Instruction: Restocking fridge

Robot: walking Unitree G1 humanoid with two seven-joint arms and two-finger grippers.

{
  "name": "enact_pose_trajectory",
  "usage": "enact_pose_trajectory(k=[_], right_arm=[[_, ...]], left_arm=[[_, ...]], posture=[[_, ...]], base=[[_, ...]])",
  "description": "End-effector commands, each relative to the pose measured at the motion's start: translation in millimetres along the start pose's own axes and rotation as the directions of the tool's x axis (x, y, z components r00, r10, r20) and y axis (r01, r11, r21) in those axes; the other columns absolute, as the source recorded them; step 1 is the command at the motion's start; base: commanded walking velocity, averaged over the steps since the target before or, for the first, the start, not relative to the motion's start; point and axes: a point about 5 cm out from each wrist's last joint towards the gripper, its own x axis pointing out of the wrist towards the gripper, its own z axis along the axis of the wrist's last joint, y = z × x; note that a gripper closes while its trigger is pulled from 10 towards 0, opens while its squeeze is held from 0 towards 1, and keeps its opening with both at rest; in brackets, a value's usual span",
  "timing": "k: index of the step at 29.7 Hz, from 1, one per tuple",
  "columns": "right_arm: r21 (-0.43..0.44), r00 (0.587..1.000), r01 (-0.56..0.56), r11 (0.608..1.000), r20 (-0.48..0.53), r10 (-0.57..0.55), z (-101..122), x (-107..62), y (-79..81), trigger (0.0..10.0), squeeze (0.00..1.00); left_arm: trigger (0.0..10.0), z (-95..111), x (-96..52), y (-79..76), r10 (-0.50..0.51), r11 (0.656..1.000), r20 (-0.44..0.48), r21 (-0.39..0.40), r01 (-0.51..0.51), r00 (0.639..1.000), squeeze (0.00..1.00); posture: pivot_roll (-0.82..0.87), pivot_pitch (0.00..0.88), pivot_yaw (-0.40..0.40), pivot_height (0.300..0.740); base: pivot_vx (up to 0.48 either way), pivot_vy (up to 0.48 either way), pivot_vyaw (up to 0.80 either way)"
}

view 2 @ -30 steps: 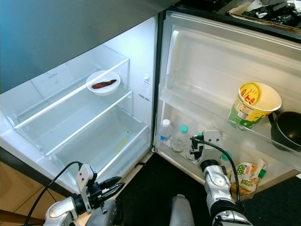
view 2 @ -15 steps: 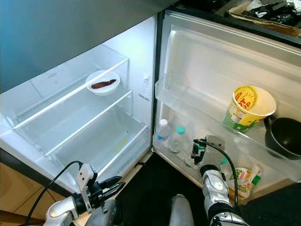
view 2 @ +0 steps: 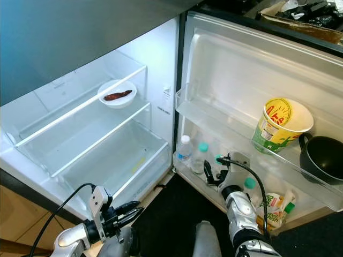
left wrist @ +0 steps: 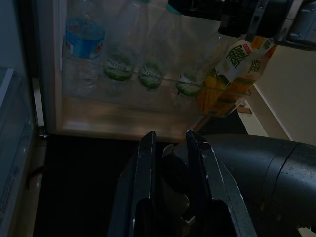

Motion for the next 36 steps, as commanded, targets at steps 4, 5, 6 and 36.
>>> enact_pose_trajectory(k=[4,5,6,36], right_arm=[[-0.003,0.993,-0.118,0.993,0.017,0.118,0,-2.6,8.3,10.0,0.00],[0.000,0.990,-0.137,0.991,0.016,0.137,0,-3.4,9.1,10.0,0.00],[0.000,0.990,-0.137,0.991,0.016,0.137,0,-3.4,9.1,10.0,0.00],[0.253,0.807,-0.520,0.816,-0.168,0.566,-45,-48.5,24.3,10.0,0.00]], left_arm=[[10.0,-3,3.1,-3.0,-0.002,1.000,-0.003,-0.027,0.002,1.000,0.00],[10.0,-3,3.3,-3.0,-0.002,1.000,-0.003,-0.028,0.002,1.000,0.00],[10.0,-3,3.3,-3.0,-0.002,1.000,-0.003,-0.028,0.002,1.000,0.00],[10.0,-5,6.4,-2.5,0.010,0.999,-0.004,-0.049,-0.010,1.000,0.00]], posture=[[-0.01,0.184,0.019,0.626],[-0.01,0.184,0.019,0.626],[-0.01,0.184,0.019,0.626],[-0.02,0.155,0.001,0.626]], base=[[0.000,0.000,0.00],[0.000,0.000,0.00],[0.000,0.000,0.00],[0.000,0.000,0.00]])
